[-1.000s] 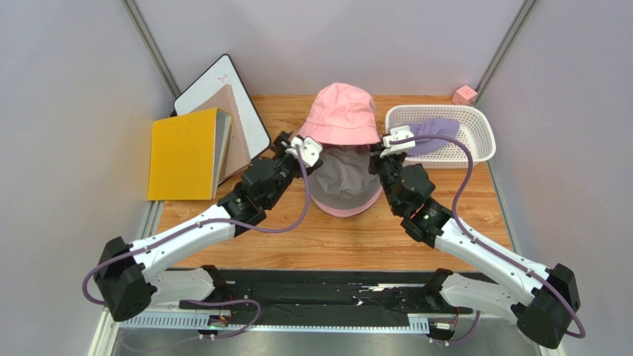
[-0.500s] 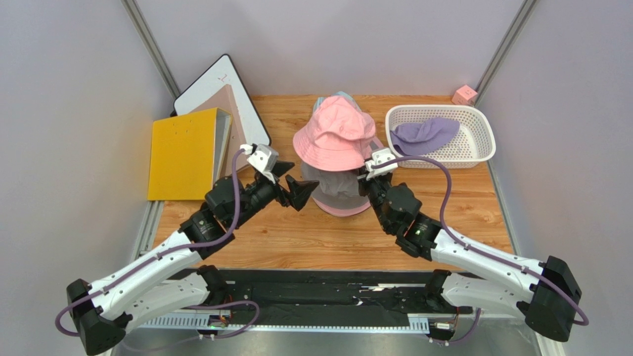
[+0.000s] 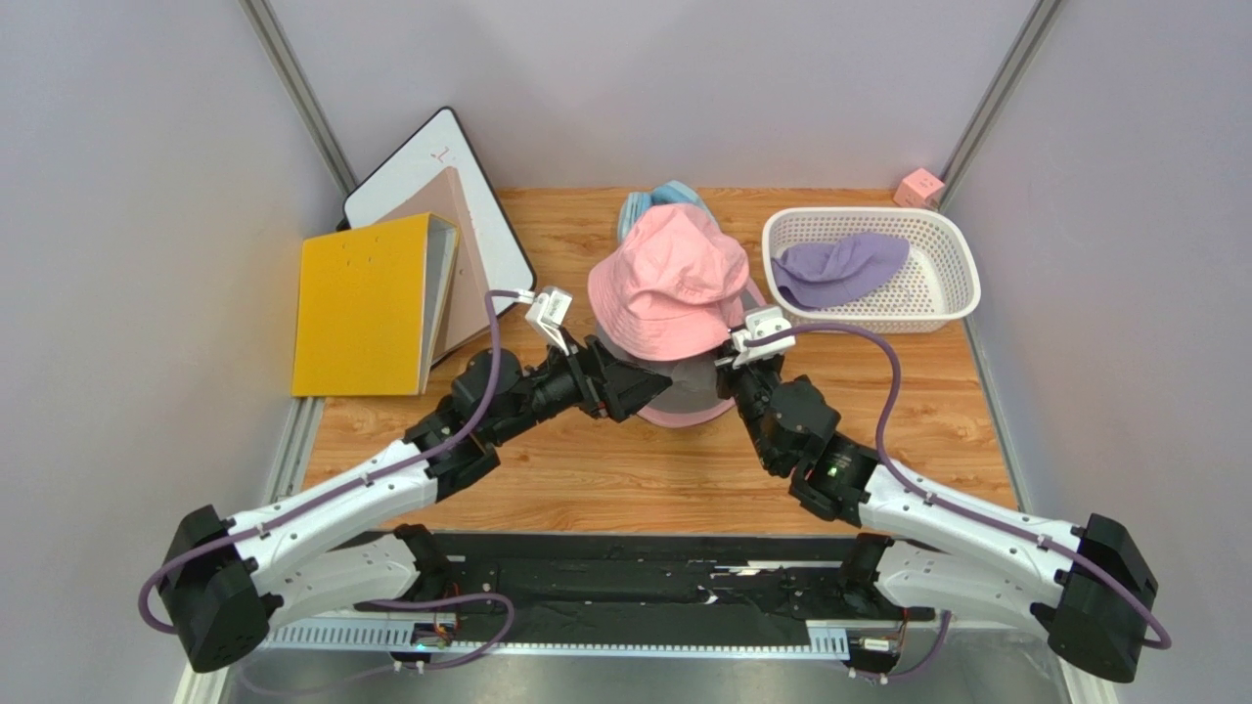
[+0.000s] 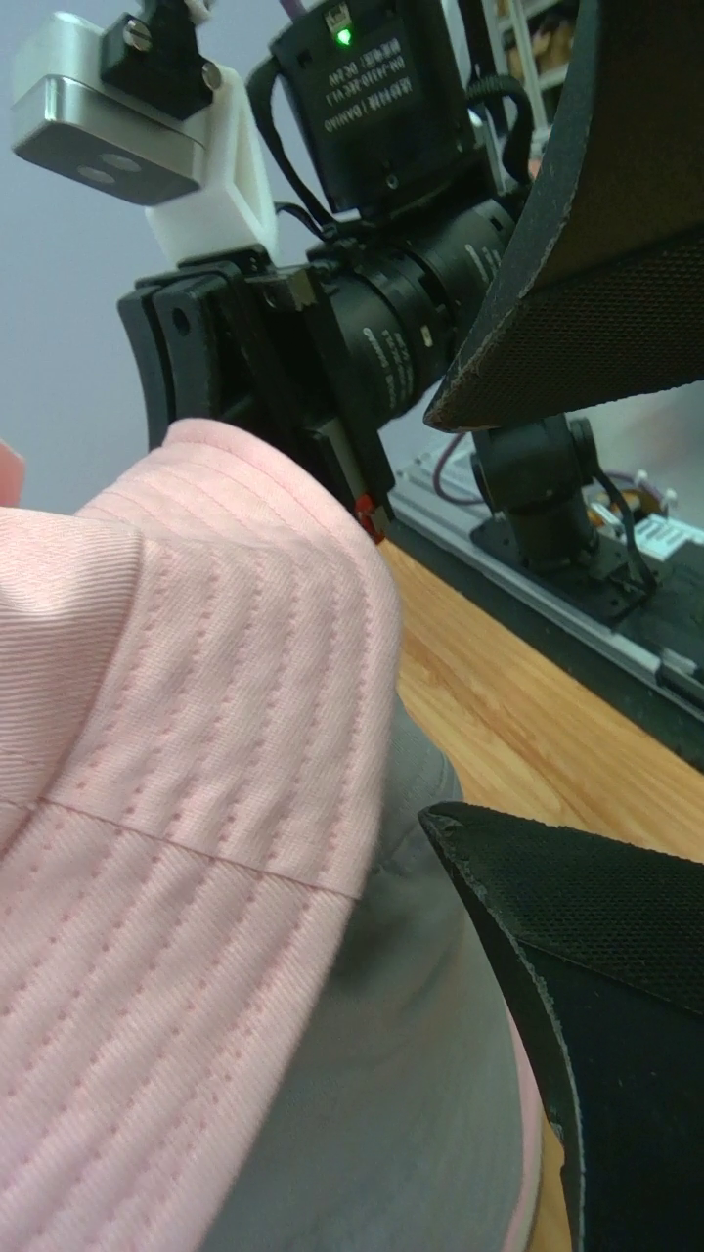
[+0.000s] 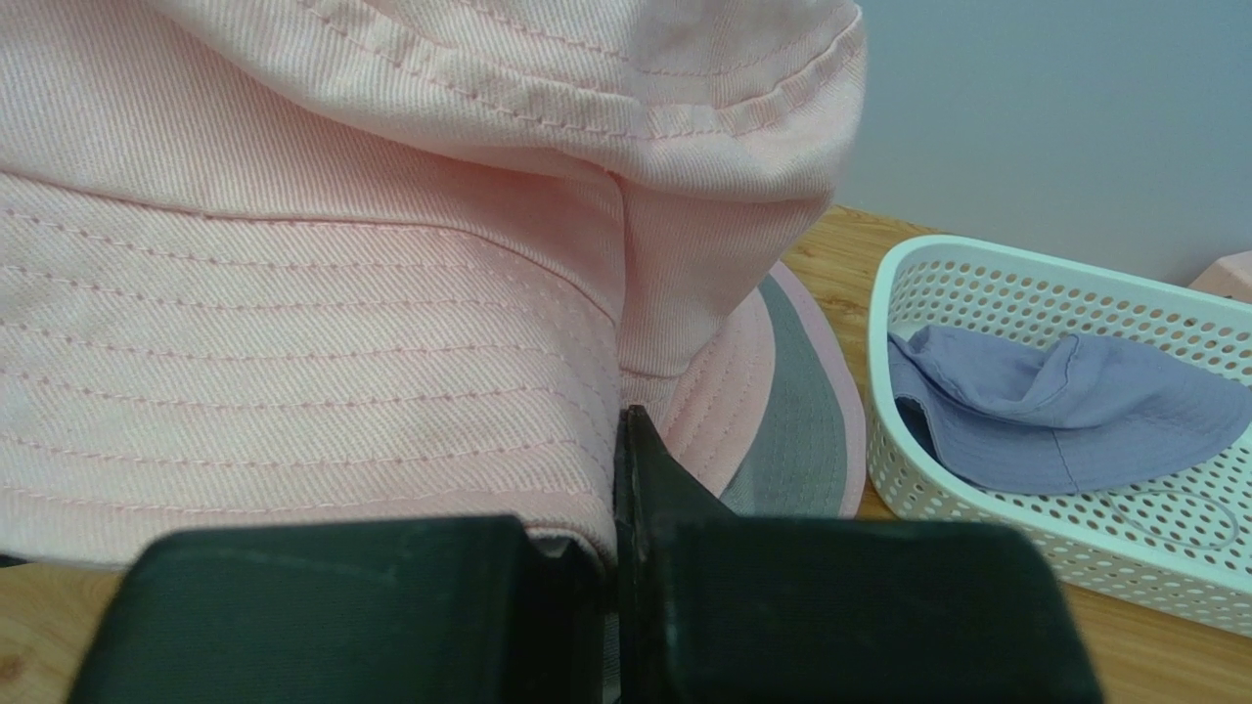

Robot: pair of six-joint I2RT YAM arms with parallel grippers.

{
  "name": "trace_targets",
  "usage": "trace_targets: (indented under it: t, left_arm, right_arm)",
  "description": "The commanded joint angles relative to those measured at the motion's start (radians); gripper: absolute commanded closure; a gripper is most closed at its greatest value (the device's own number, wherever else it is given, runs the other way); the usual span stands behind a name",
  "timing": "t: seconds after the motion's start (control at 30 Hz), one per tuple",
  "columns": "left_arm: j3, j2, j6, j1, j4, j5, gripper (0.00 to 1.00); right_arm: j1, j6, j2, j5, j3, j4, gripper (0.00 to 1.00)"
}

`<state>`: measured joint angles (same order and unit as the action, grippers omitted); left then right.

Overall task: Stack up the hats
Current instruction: Stack the hat on the hat.

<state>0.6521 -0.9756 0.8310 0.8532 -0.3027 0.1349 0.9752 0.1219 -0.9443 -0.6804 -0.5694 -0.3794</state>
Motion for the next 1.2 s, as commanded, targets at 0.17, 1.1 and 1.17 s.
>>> trace_targets:
  t: [0.17, 1.1, 1.17]
  left_arm:
    - [-0.052, 0.003, 0.123, 0.000, -0.312, -0.053, 0.01]
    - [-0.149, 0.028, 0.252, 0.000, -0.483, -0.307, 0.51]
    - [-0.147, 0.012, 0.264, 0.000, -0.498, -0.305, 0.54]
  right_arm:
    - [0.019, -0.037, 0.033, -0.039, 0.046, -0.007, 1.00]
    - [0.074, -0.062, -0.017, -0.039, 0.080, -0.024, 1.00]
    - [0.077, -0.062, -0.019, -0.036, 0.083, -0.024, 1.00]
